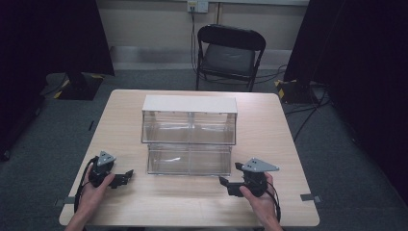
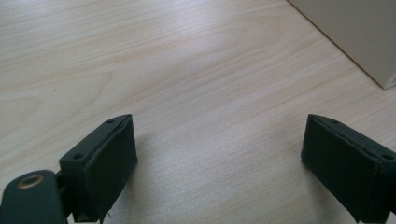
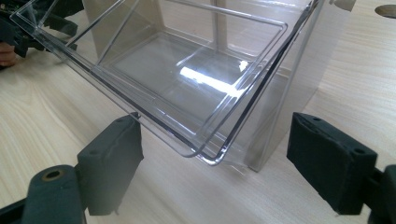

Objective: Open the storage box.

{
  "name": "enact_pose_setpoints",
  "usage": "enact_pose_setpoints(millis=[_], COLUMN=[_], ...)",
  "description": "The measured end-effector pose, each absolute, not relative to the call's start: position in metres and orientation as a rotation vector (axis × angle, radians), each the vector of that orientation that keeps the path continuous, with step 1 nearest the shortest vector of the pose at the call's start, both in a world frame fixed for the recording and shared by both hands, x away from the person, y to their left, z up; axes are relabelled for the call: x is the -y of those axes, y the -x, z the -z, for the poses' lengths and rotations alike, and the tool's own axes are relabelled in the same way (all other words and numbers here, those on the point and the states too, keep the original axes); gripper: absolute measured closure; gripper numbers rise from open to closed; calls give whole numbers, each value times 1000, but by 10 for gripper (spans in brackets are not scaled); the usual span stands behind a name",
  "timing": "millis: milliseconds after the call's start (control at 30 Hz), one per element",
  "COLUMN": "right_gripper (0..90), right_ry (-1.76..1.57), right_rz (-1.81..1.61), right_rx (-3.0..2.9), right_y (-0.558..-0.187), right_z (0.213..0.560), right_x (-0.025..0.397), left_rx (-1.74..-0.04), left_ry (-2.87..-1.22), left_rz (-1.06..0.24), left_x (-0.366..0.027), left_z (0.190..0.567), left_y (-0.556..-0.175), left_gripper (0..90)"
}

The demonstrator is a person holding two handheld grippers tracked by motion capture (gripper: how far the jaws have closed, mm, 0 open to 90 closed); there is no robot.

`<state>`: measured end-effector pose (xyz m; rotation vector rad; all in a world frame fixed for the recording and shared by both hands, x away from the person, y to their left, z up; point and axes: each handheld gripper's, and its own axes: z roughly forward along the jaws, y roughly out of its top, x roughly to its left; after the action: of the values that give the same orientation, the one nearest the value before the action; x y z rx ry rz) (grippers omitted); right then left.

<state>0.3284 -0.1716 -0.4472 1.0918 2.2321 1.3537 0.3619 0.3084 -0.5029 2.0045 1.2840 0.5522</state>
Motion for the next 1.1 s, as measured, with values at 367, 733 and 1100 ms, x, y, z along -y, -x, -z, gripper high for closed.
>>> enact_pose_setpoints(millis=[367,733,1100], right_gripper=[182,180,169], right_ry=[-1085,-1090,-1090], right_rz=[-1368,-1394,-1406], right_rx=[-2206,-2206,-2214], right_y=[-329,-330,-331], right_z=[444,443,440], right_x=[170,170,169], left_rx=[-1284,-1284,-1284], left_ry=[-2004,-2004,-2004], left_rz=[-553,-552,-552], left_x=[-308,-308,-308], left_z=[503,503,503], left_y=[-362,-362,-362], left_gripper=[97,97,97])
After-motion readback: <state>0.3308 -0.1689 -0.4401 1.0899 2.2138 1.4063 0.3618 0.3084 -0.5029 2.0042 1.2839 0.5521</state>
